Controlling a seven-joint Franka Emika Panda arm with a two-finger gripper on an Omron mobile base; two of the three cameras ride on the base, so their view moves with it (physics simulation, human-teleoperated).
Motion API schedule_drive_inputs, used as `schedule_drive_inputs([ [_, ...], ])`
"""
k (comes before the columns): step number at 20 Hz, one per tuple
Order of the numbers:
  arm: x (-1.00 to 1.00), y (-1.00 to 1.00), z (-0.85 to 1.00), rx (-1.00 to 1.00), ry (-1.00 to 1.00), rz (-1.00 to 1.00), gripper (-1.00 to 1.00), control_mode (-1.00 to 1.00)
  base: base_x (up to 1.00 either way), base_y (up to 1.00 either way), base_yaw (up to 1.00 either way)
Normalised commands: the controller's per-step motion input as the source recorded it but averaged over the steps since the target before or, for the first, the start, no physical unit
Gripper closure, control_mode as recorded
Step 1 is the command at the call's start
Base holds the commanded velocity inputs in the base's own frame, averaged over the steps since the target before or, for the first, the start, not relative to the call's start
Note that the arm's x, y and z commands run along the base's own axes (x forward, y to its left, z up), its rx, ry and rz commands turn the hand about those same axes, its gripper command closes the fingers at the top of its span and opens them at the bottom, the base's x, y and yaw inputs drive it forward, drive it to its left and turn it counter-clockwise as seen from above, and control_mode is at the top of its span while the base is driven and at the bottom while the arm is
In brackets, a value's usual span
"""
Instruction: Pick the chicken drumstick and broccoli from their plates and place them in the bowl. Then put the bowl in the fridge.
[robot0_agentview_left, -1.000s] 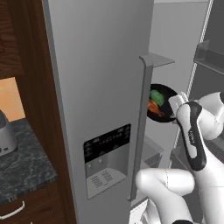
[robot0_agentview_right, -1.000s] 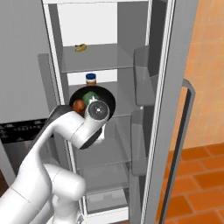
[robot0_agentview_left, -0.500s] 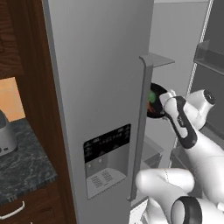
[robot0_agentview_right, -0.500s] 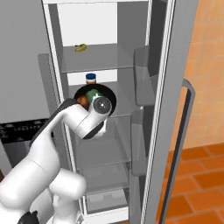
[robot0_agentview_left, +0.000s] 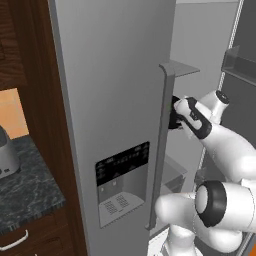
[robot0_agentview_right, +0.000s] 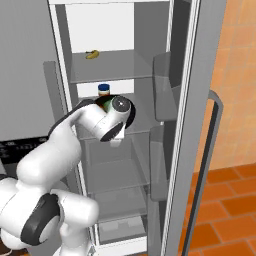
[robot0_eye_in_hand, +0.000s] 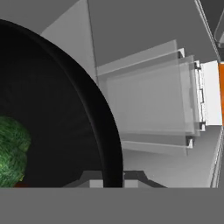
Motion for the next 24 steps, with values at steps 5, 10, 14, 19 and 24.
schedule_drive_inputs([
  [5,0.68,0.00,-0.29,-0.03,0.00,0.01,1.00,-1.00,0.00,0.00,0.00],
  [10,0.53,0.00,-0.40,-0.03,0.00,0.05,1.00,-1.00,0.00,0.00,0.00],
  [14,0.46,0.00,-0.39,-0.02,0.01,0.03,1.00,-1.00,0.00,0.00,0.00],
  [19,0.56,0.00,-0.24,0.00,0.00,0.01,1.00,-1.00,0.00,0.00,0.00],
  [24,0.49,0.00,-0.35,0.00,0.00,0.01,1.00,-1.00,0.00,0.00,0.00],
])
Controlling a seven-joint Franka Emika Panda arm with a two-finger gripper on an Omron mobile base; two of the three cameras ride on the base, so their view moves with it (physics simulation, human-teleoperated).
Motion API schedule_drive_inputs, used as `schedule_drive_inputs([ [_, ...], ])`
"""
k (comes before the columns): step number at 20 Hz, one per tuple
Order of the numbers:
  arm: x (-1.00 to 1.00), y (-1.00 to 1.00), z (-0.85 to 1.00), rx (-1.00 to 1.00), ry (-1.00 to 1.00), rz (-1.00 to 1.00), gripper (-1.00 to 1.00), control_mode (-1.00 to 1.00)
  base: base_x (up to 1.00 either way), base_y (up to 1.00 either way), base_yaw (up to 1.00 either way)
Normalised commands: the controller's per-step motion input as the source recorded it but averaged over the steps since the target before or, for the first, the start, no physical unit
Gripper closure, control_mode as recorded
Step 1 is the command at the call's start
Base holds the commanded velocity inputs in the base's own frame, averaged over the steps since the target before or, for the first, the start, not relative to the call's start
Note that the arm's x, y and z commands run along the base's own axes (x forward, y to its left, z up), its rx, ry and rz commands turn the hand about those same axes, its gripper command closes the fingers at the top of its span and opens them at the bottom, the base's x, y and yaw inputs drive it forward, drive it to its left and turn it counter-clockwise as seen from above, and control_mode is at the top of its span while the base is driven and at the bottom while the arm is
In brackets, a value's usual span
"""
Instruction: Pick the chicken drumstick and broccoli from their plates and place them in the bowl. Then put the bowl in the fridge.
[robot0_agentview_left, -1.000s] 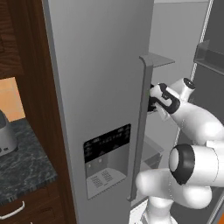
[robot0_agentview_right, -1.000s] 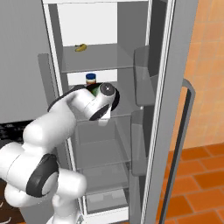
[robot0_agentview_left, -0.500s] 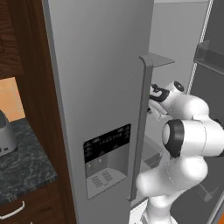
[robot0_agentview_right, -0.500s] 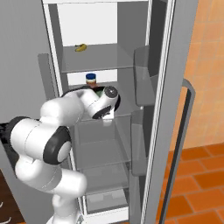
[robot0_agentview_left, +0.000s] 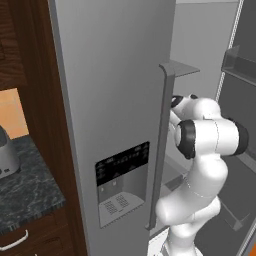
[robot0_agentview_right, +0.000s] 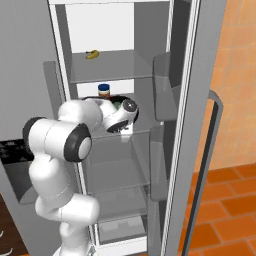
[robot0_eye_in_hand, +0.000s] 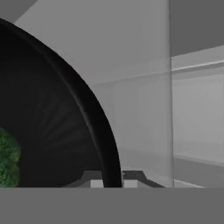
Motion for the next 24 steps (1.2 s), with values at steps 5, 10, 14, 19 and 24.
schedule_drive_inputs([
  [5,0.31,0.02,-0.14,-0.01,-0.02,0.01,-1.00,-1.00,0.00,0.00,0.00],
  [10,-0.11,0.14,0.22,-0.06,-0.28,0.03,-1.00,-1.00,0.00,0.00,0.00],
  [14,-0.50,0.26,0.17,-0.09,-0.29,0.00,-1.00,-1.00,0.00,0.00,0.00],
  [19,-0.77,0.10,0.37,-0.07,-0.25,0.00,-1.00,-1.00,0.00,0.00,0.00],
  [24,-0.69,-0.05,0.97,-0.05,-0.06,0.00,-1.00,-1.00,0.00,0.00,0.00],
])
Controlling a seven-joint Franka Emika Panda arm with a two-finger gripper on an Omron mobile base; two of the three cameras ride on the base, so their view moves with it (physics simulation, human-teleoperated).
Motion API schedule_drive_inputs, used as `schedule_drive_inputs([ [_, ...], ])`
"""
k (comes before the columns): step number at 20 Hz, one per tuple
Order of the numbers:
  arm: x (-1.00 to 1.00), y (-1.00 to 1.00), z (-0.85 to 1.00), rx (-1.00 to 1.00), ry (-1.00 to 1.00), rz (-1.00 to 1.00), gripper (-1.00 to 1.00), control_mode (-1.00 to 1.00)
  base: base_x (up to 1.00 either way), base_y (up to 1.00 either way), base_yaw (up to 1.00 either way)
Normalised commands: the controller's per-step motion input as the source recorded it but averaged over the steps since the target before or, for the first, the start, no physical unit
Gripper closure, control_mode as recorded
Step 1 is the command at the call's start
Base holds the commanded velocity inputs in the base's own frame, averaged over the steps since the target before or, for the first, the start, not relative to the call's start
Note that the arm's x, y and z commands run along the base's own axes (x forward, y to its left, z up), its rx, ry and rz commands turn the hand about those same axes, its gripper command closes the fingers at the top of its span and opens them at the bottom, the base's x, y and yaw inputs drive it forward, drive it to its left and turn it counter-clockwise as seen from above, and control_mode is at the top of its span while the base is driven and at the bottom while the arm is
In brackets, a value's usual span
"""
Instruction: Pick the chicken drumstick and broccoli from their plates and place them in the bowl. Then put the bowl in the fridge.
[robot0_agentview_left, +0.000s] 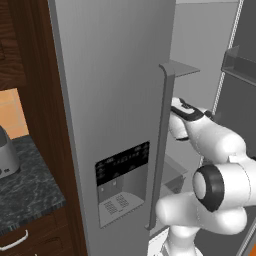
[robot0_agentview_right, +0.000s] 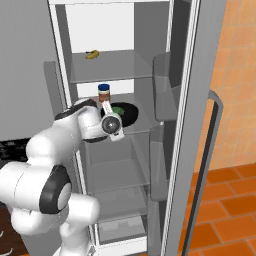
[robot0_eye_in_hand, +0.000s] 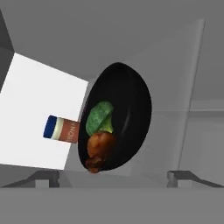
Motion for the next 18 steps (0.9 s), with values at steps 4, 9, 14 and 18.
schedule_drive_inputs([
  [4,-0.75,-0.11,1.00,-0.02,0.15,0.03,-1.00,-1.00,0.00,0.00,0.00],
  [9,-0.79,-0.08,1.00,0.00,0.22,0.02,-1.00,-1.00,0.00,0.00,0.00],
  [14,-0.93,0.00,0.78,-0.05,0.16,0.00,-1.00,-1.00,0.00,0.00,0.00],
  [18,-1.00,0.00,0.13,-0.10,0.00,0.00,-1.00,-1.00,0.00,0.00,0.00],
])
